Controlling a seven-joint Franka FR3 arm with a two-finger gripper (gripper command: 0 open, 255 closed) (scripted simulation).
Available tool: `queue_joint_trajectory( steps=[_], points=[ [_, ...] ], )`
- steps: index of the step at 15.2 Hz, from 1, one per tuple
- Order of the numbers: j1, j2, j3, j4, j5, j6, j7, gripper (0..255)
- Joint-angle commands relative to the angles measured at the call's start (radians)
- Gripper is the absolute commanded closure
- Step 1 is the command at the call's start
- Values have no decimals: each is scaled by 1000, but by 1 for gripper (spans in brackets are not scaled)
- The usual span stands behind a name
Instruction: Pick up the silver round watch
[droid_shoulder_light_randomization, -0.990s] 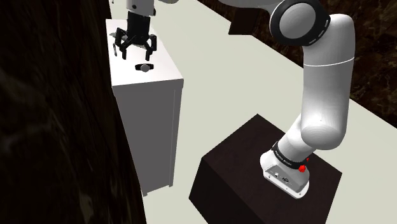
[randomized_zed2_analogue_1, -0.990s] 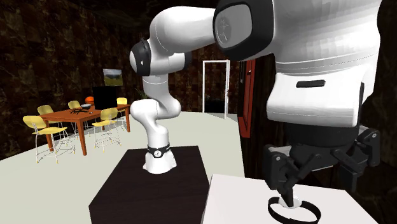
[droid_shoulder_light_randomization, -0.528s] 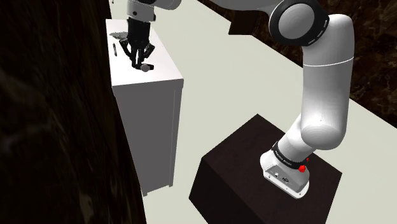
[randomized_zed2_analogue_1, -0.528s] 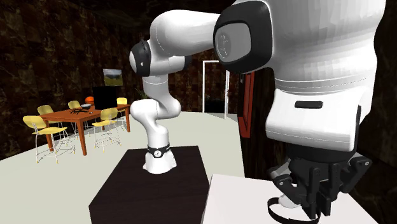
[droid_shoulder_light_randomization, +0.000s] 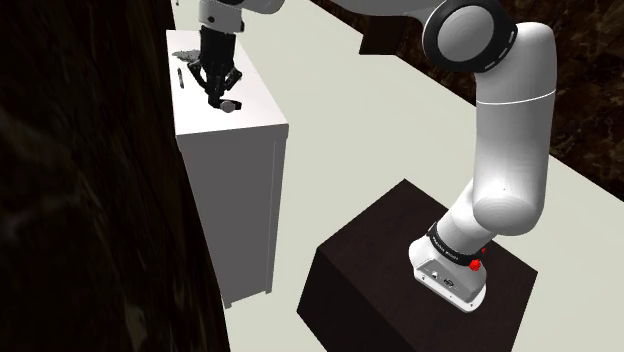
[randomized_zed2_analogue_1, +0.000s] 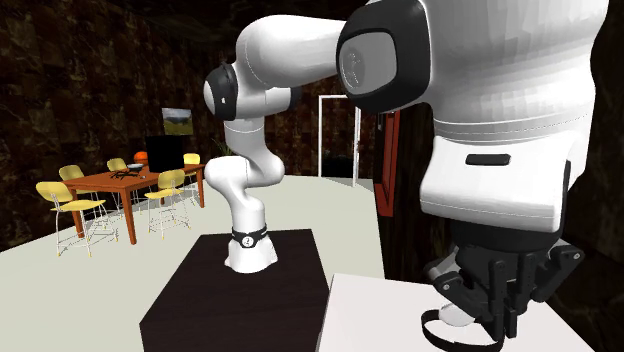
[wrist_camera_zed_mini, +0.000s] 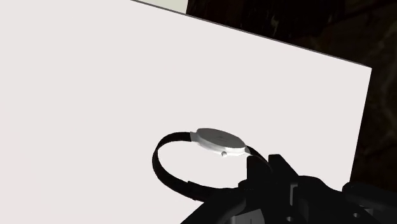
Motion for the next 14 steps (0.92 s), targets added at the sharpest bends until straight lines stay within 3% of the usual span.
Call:
queue_joint_trajectory(
  steps=[1, 14],
  points=[
    [0, -1, 0, 16, -1, -18, 4, 255],
    [20, 32, 2, 245, -13, -209, 44, 255]
  ],
)
